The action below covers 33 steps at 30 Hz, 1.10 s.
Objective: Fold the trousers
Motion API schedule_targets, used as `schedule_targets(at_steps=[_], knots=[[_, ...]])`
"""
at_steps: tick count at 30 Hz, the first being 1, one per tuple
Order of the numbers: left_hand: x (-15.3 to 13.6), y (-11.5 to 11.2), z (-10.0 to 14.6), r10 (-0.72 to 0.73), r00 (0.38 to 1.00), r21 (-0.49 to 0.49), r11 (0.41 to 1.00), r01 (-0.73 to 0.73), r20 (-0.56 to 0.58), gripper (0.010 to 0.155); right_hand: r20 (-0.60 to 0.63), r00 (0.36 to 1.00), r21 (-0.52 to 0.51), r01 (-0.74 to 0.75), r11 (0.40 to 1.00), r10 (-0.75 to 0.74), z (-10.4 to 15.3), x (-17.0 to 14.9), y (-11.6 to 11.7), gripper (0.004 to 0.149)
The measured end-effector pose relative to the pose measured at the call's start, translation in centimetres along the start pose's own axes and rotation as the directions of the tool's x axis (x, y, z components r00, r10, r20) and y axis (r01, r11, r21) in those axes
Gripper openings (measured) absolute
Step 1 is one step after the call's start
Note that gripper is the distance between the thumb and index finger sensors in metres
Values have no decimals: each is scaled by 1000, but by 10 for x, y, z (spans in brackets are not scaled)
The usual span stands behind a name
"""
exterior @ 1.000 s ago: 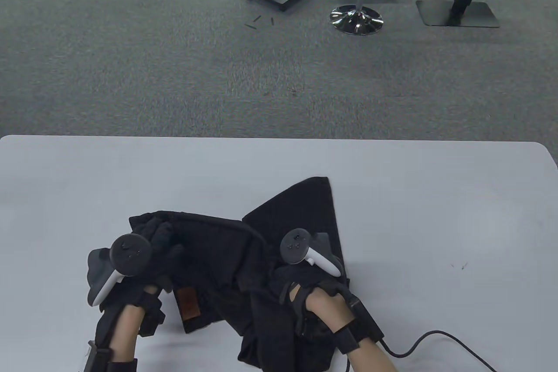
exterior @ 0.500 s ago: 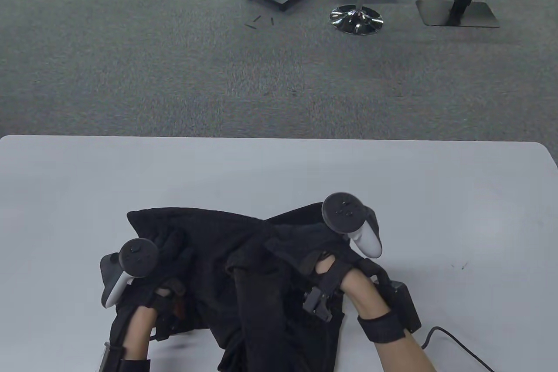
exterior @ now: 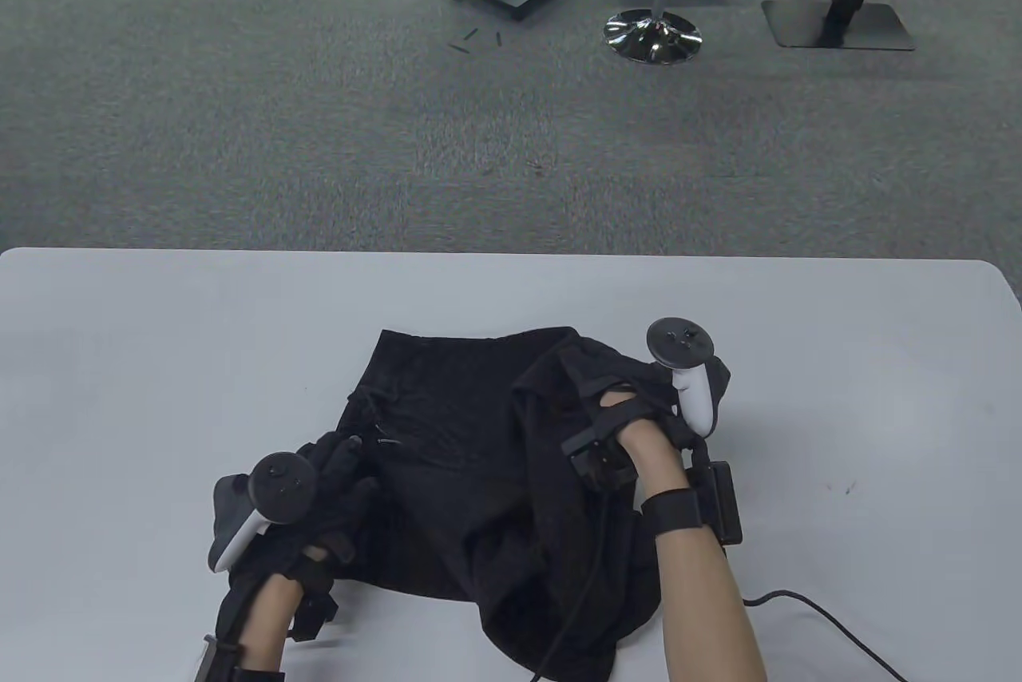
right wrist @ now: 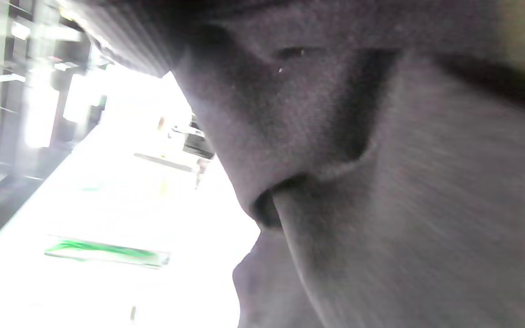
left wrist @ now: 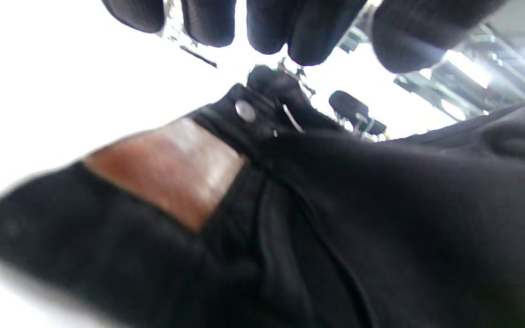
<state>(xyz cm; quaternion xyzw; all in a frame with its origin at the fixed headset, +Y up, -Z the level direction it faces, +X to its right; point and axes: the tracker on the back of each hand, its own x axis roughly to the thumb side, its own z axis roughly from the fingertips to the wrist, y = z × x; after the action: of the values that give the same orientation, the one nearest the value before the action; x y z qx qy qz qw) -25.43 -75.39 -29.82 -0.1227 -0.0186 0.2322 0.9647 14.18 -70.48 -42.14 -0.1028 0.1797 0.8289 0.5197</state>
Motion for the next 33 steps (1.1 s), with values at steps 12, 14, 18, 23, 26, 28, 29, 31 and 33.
schedule_targets(at_steps=[12,14,18,23,26,28,29,31,33], knots=[[4,-23,-10,-169,980,-193,970,146,-108,67,-156,988,244,52,968,-13,11,-77,-27,68],[6,-22,-10,-197,973,-188,967,173,-122,66,-111,993,223,63,973,-39,12,-80,-25,67],[6,-18,-5,-203,966,-206,964,168,-159,66,-29,1000,149,12,989,-7,13,-67,-22,49],[-7,-7,2,-170,959,-195,973,126,-227,64,125,986,-9,116,993,-114,21,-28,-39,44],[-15,-2,6,-153,953,-219,971,95,-262,65,209,959,-107,216,970,-191,27,-7,-52,43],[-23,3,8,-113,948,-210,976,50,-297,64,266,930,-122,293,948,-254,31,7,-53,44],[-26,5,9,-98,947,-204,978,35,-307,64,282,923,-110,303,947,-263,32,10,-51,44],[-34,9,12,-81,938,-189,982,17,-337,64,326,920,-82,259,962,-220,33,17,-39,45],[-39,12,14,-85,933,-195,981,17,-349,64,320,937,-64,168,984,-139,30,15,-26,45]])
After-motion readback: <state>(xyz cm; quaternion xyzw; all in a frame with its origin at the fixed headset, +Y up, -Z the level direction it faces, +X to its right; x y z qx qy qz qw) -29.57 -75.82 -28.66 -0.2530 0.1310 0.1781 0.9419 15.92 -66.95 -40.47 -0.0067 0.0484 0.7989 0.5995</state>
